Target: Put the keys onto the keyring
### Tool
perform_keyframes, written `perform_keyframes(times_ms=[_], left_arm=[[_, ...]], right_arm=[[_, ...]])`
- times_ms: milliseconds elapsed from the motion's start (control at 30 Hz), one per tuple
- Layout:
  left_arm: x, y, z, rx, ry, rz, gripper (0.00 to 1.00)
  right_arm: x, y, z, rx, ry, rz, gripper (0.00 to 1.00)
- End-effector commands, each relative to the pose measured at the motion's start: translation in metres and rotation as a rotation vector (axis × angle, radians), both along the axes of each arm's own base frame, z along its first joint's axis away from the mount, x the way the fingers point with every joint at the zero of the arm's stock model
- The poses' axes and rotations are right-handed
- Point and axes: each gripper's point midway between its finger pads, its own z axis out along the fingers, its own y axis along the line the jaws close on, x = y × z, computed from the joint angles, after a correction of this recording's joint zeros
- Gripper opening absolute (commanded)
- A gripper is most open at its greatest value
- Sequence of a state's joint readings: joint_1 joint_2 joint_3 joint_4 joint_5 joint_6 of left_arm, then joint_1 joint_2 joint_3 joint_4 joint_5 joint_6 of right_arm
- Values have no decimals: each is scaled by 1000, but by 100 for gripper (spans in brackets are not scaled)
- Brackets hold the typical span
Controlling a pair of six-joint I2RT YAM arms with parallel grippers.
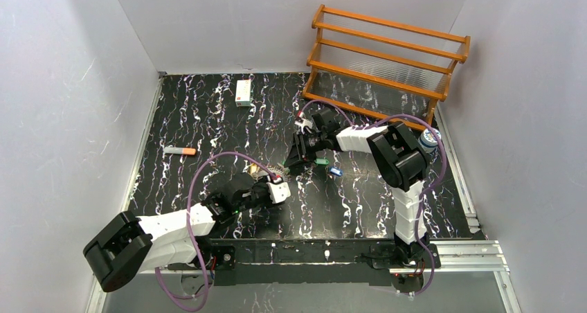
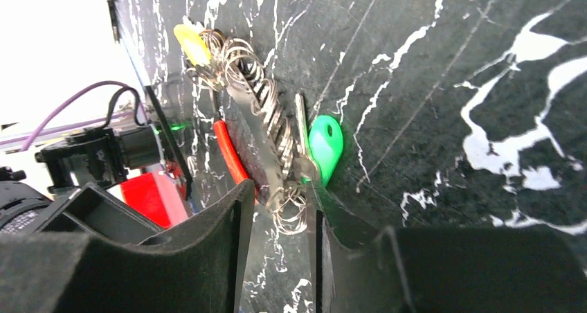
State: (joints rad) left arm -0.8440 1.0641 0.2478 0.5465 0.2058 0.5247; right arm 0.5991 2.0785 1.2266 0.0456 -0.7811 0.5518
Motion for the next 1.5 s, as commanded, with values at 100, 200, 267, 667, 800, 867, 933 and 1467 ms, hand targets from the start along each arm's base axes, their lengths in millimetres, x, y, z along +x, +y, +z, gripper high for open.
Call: perform_keyframes(times_ms=[100, 200, 267, 667, 800, 867, 933, 1467], left_arm=[[1, 4, 0, 3, -28, 21, 42], [1, 5, 0, 3, -31, 25, 43], [1, 6, 0, 4, -31, 28, 43], [0, 5, -1, 3, -34, 28, 43], [-1, 5, -1, 1, -32, 27, 43], [-2, 5, -1, 2, -31, 25, 43], [-2, 5, -2, 2, -29, 23, 43], [-7, -4, -15, 41, -50, -52, 40]], right_arm=[[-13, -20, 0, -87, -42, -30, 48], [-19, -24, -5, -96, -24, -36, 50], [-24, -25, -8, -91, -2, -35, 50], [-34, -4, -4, 22, 89, -5, 40], [-24, 3, 6, 42, 61, -6, 36], [-18, 6, 11, 46, 44, -8, 34], [-13, 9, 14, 48, 31, -8, 28], [-5, 14, 21, 53, -13, 7, 22]])
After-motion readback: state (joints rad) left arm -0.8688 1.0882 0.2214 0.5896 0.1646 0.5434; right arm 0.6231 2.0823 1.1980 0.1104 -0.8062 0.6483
